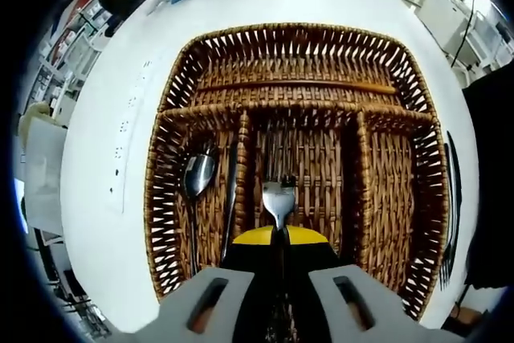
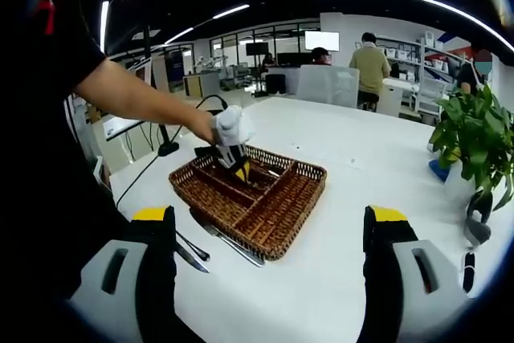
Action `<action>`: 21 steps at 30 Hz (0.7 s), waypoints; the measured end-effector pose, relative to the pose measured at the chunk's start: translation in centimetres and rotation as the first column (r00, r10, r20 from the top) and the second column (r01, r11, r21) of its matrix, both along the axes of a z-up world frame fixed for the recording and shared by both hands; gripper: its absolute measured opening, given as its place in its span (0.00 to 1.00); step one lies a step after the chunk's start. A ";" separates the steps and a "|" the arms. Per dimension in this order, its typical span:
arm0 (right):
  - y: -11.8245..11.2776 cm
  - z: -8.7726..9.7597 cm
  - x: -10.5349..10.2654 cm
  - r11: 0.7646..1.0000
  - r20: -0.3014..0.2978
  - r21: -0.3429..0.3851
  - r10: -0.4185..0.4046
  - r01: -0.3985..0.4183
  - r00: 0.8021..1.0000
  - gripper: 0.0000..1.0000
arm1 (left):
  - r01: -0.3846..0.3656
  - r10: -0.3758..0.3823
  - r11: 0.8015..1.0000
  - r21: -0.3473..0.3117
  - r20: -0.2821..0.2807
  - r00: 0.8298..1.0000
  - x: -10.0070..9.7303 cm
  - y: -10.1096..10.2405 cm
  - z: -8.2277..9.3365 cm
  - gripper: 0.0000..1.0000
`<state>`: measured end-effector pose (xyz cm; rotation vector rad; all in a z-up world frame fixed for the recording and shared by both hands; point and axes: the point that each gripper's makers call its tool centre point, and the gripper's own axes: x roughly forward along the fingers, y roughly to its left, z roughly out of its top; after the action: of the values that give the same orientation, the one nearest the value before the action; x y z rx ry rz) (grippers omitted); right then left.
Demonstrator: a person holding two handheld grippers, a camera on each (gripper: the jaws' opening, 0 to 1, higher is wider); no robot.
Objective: Arrange the knives, forks, and spoons in their matching storage slots by inserting each utensil handle-first until every utensil is classified and aligned in the correct compartment
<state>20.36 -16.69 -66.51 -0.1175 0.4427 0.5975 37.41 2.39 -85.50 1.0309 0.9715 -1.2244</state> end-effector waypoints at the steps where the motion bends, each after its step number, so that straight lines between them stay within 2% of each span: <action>1: 0.0 0.0 0.0 1.000 0.000 0.000 0.001 -0.001 1.000 1.00 | 0.002 -0.002 1.000 0.003 -0.002 1.000 -0.1 0.0 -0.1 0.00; 3: 0.2 0.2 0.1 1.000 0.003 0.002 0.002 -0.002 1.000 1.00 | 0.001 -0.001 1.000 0.009 0.019 1.000 0.4 -0.1 -0.3 0.00; 9: 0.4 0.0 0.2 1.000 0.001 0.002 0.006 -0.006 1.000 1.00 | 0.029 -0.030 0.999 0.029 0.032 0.999 -0.1 -0.3 -1.0 0.01; 21: 0.4 -0.1 -0.1 1.000 0.000 0.007 0.007 -0.007 1.000 1.00 | 0.008 -0.012 0.999 0.051 0.077 0.997 0.3 -0.3 -1.4 0.02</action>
<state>20.27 -16.33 -66.62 -0.1129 0.4408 0.6062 37.70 2.08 -86.93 1.1163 0.9424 -1.1644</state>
